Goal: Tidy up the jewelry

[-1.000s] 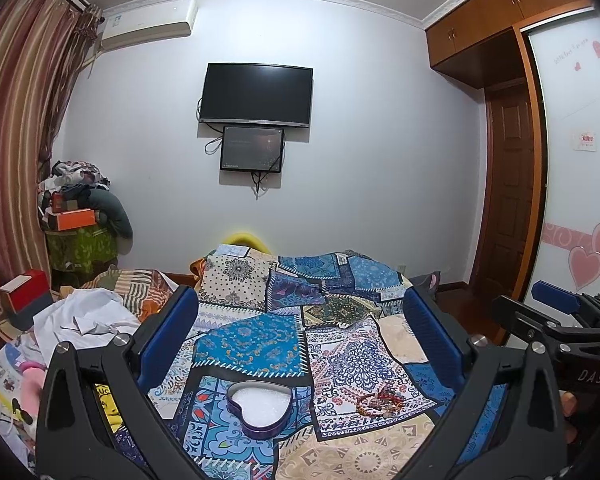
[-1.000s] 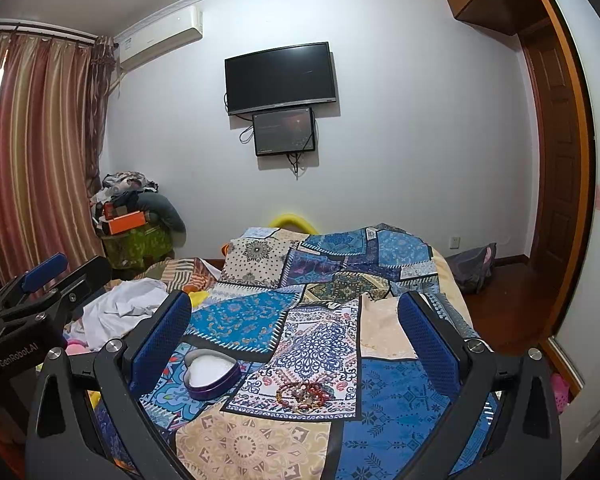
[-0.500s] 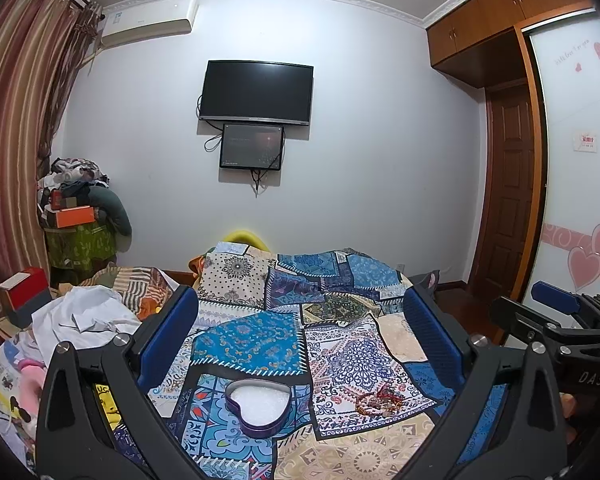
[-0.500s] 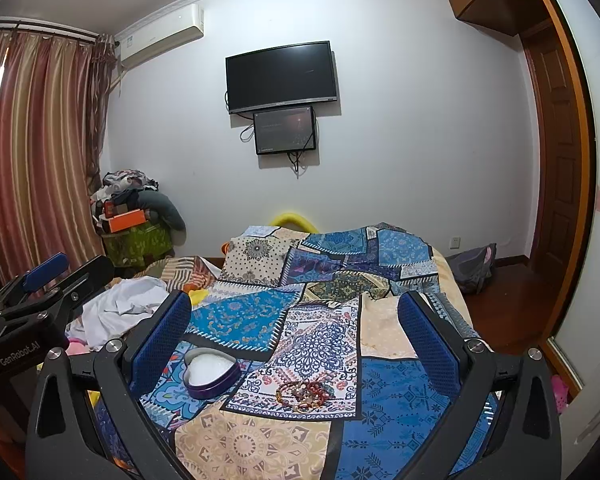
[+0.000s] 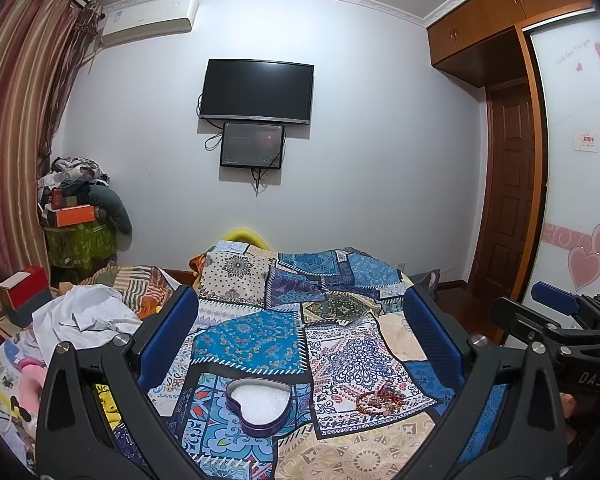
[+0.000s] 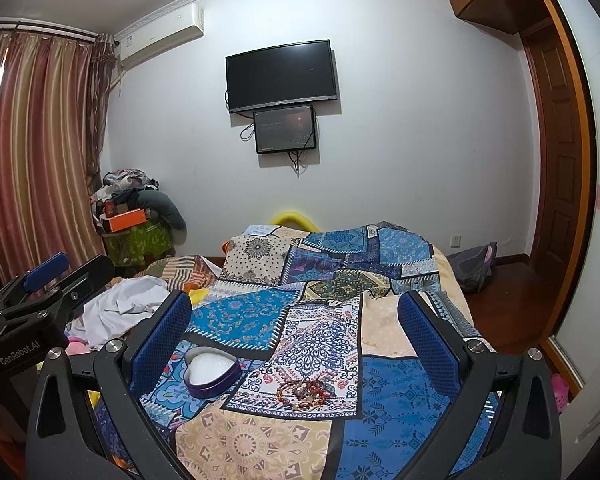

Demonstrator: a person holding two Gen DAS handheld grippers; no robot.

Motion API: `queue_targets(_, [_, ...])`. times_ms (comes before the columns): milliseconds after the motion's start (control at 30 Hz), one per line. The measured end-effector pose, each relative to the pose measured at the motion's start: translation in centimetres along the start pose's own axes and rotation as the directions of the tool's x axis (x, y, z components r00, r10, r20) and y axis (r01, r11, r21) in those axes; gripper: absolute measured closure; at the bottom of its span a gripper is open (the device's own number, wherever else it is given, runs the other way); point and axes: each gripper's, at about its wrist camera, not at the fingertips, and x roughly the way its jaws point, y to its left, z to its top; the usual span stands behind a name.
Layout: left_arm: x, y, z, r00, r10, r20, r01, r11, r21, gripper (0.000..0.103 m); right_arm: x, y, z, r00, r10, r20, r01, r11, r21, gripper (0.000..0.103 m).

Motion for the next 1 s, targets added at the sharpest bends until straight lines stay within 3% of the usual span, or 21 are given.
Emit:
queue_targets(533, [1.4, 0.1, -0.4, 0.999, -0.006, -0.036, 0.006, 1.000, -0.002, 0.000, 1.0, -0.6, -0.8, 1.000, -0.007, -0.020, 0.007, 1.000, 0.003, 0.001])
queue_targets(800, [4.7, -0.7, -1.2, 0.992, -0.023, -0.121, 0.024, 1.000, 0.008, 0.000, 2.9, -3.0, -1.8, 0.996, -0.058, -0.074, 0.060, 0.998, 0.026, 0.001])
queue_targets(1000, [8.5, -0.8, -3.1, 0.972, -0.029, -0.233, 0.024, 0.999, -0.026, 0.000, 5.3, -4.8, -3.6, 0.981, -0.096, -0.169, 0.101, 0.995, 0.017, 0.001])
